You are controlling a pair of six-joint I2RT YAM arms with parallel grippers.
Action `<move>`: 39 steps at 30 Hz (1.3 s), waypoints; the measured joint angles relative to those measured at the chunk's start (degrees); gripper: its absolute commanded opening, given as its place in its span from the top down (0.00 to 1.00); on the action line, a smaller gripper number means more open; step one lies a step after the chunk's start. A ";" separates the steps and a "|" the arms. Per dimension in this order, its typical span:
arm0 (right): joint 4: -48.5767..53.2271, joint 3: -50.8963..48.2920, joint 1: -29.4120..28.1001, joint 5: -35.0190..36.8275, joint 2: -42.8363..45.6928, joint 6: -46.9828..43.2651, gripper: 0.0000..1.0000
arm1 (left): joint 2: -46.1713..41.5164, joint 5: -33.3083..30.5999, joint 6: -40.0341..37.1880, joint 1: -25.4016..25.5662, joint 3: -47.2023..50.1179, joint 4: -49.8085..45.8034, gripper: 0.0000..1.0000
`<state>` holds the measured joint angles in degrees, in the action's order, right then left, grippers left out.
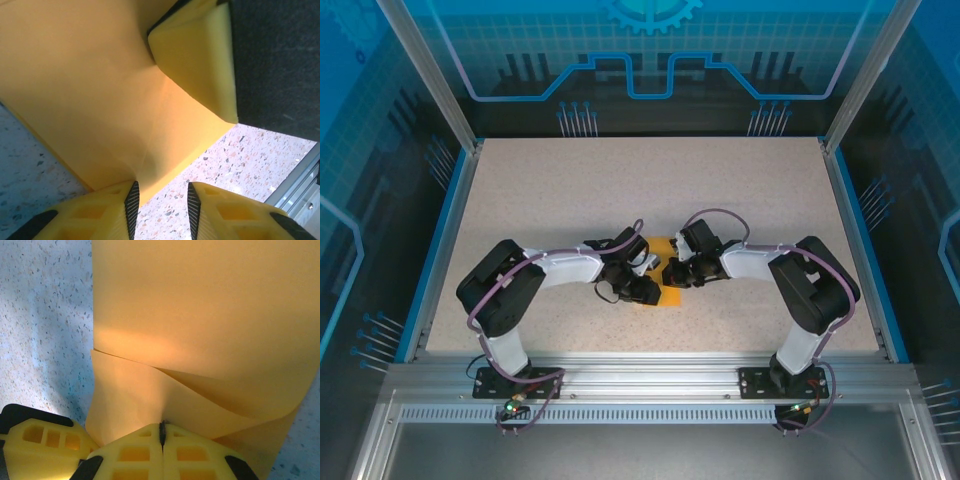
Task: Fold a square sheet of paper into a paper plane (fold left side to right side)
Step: Fold the triangle a second time at the center of the table.
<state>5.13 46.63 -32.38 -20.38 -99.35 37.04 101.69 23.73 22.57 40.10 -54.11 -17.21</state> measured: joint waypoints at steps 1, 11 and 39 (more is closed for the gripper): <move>0.02 0.00 0.00 0.00 0.00 -0.02 1.00 | 0.00 -0.07 0.00 0.00 0.04 0.04 0.65; 0.33 0.00 0.00 -0.13 0.00 -0.04 1.00 | -1.64 -0.55 0.20 0.00 2.78 2.67 0.65; 1.79 0.76 -0.22 -1.09 -0.42 -0.66 1.00 | -10.10 -1.86 1.33 -0.50 5.33 -2.01 0.65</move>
<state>6.92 47.40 -32.60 -21.47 -99.77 36.38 91.59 21.87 23.90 39.59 -48.77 -19.22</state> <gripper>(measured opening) 0.044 0.344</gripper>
